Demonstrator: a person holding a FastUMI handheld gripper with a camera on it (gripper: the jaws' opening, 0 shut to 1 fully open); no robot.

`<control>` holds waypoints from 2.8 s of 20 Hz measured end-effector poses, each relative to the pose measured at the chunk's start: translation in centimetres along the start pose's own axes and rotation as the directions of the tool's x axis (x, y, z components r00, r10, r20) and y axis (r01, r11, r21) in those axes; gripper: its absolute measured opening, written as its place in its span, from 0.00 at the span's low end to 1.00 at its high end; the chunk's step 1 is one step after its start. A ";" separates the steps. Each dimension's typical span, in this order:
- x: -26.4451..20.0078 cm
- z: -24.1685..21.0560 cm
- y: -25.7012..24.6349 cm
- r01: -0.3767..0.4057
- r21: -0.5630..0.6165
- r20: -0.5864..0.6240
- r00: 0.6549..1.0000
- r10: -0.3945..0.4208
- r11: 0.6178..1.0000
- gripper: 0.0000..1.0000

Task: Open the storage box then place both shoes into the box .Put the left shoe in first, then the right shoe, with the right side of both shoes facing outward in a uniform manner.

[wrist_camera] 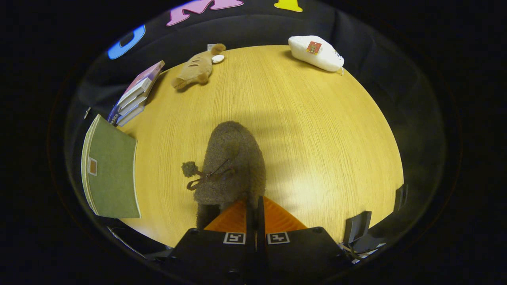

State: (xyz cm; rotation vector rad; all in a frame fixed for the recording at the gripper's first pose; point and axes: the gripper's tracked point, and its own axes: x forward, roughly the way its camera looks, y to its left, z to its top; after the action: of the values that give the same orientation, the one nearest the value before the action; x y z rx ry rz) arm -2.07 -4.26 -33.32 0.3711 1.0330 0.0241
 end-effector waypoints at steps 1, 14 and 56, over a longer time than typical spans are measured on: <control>-0.6 0.3 0.5 -0.009 0.001 0.011 1.000 0.009 1.000 0.05; -11.1 5.6 14.8 -0.244 -0.012 0.128 0.962 0.243 0.970 0.05; -11.9 7.9 36.3 -0.395 -0.092 0.192 0.894 0.406 0.914 0.98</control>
State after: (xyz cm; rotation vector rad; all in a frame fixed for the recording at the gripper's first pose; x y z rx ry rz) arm 3.99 25.21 -8.47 0.5249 0.7334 0.3769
